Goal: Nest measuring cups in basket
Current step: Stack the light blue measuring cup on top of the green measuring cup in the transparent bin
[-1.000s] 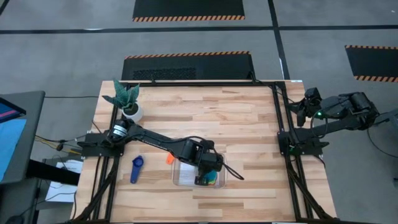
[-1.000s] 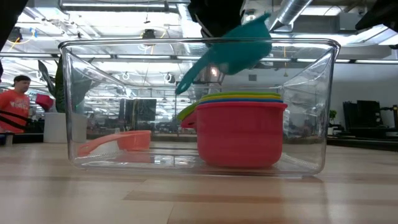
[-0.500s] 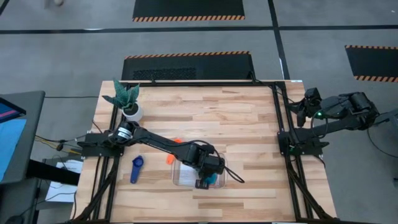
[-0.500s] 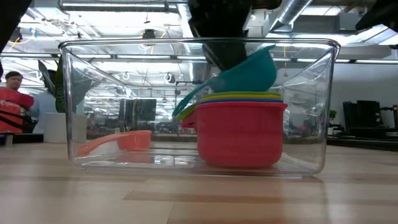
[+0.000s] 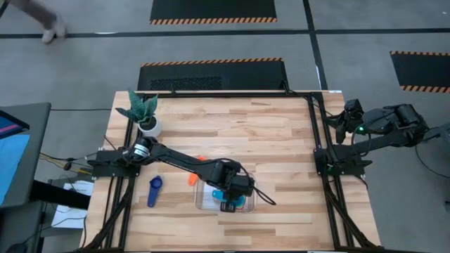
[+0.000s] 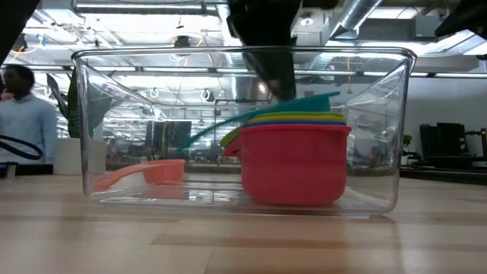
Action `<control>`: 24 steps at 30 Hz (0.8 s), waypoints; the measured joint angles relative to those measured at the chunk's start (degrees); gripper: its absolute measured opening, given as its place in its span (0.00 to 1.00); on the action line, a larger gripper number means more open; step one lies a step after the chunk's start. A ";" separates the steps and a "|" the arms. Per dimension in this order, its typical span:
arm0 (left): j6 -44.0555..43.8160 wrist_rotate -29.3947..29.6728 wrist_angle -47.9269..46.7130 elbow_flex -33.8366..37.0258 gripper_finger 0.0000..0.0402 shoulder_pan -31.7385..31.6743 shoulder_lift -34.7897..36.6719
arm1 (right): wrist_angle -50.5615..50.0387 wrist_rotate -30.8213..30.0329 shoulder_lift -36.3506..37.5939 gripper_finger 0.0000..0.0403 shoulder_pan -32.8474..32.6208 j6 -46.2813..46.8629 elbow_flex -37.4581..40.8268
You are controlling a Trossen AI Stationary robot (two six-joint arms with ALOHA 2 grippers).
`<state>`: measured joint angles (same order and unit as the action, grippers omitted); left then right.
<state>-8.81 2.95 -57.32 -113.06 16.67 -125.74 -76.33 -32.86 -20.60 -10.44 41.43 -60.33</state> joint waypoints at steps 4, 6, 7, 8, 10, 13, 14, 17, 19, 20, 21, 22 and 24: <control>-1.35 0.78 -4.62 -4.08 0.26 0.00 0.08 | -0.01 0.00 0.00 0.06 0.00 -0.06 0.00; -2.77 0.80 -8.05 -6.35 0.26 0.00 0.08 | 0.00 0.00 0.00 0.06 0.00 -0.08 0.02; -3.77 0.82 -9.53 -7.66 0.26 0.00 0.08 | 0.01 0.00 -0.02 0.06 0.00 -0.06 0.00; -5.09 0.83 -10.89 -8.91 0.26 0.00 0.11 | 0.00 0.00 -0.01 0.06 0.00 -0.08 0.02; -8.27 -0.69 -13.29 -10.62 0.26 -0.03 0.17 | -0.01 0.00 0.00 0.06 0.00 -0.94 0.02; -11.71 -8.30 -14.82 -11.47 0.25 0.20 0.17 | 0.00 0.00 0.00 0.06 0.00 -1.39 0.00; -12.56 -10.25 -15.17 -11.36 0.24 0.57 0.17 | -0.01 -0.01 -0.01 0.06 0.00 -1.40 0.02; -13.63 -11.66 -15.45 -9.74 0.19 2.06 0.01 | -0.01 0.00 0.00 0.06 0.00 -1.40 0.02; -14.05 -11.58 -15.04 -8.02 0.13 2.91 -0.01 | -0.01 0.00 0.00 0.06 0.00 -1.40 0.00; -14.46 -11.51 -15.16 -7.12 0.10 3.27 -0.01 | 0.00 0.00 -0.01 0.06 0.00 -1.40 0.02; -14.70 -11.53 -15.62 -6.37 0.07 3.56 -0.03 | 0.00 -0.01 -0.01 0.06 0.00 -1.40 0.02; -14.82 -11.09 -16.15 -5.70 0.03 3.80 -0.03 | -0.01 -0.02 0.00 0.06 0.00 -1.40 0.02; -15.25 -8.80 -16.50 -4.50 0.01 4.22 -0.08 | 0.01 -0.01 0.00 0.06 0.00 -1.40 0.02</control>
<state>-24.06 -5.86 -73.82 -117.55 20.88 -125.82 -76.31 -32.87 -20.60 -10.44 40.03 -60.31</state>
